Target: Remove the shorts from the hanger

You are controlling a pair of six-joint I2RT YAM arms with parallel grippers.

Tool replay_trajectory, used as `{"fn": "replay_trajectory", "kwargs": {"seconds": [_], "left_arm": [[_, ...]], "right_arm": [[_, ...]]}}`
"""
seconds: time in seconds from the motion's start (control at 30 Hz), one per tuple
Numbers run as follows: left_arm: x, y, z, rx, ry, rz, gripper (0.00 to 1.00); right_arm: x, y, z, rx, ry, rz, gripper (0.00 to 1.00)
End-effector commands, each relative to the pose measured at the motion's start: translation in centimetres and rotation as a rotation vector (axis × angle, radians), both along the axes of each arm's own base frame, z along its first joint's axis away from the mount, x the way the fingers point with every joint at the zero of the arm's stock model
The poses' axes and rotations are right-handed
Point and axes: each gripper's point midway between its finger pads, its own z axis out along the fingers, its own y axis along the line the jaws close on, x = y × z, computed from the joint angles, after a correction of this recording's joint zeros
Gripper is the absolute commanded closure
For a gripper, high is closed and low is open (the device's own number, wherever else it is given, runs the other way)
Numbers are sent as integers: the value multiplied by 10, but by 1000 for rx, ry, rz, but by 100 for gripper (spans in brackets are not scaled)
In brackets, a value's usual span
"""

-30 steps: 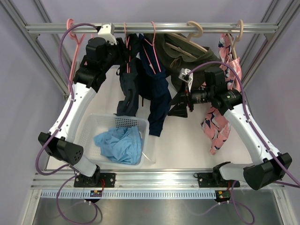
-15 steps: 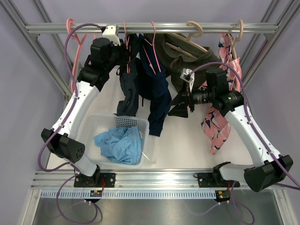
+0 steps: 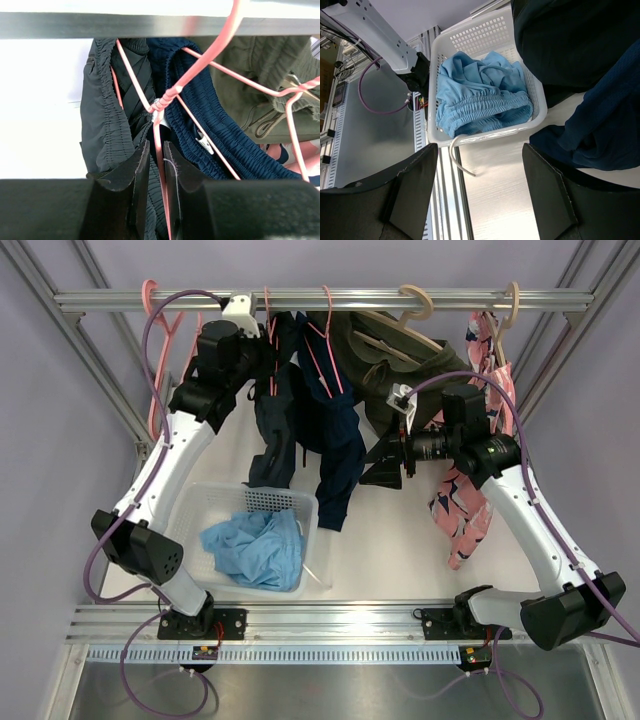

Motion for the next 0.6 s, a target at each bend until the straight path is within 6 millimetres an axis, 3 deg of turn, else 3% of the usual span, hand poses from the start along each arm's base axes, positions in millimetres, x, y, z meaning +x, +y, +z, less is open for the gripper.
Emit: {"fn": "replay_trajectory", "kwargs": {"seconds": [0.0,0.1,0.27,0.57], "left_arm": [[10,-6,10,-6,-56,-7,77],[12,-5,5,8,-48,-1,78],[11,-3,11,18,-67,4,100],[-28,10,99,-16,-260,-13,100]], "right_arm": [[-5,-2,15,41,-34,16,24],[-5,-2,15,42,-31,13,24],[-5,-3,18,47,-34,10,24],[-2,-6,23,53,-41,-2,24]]}}
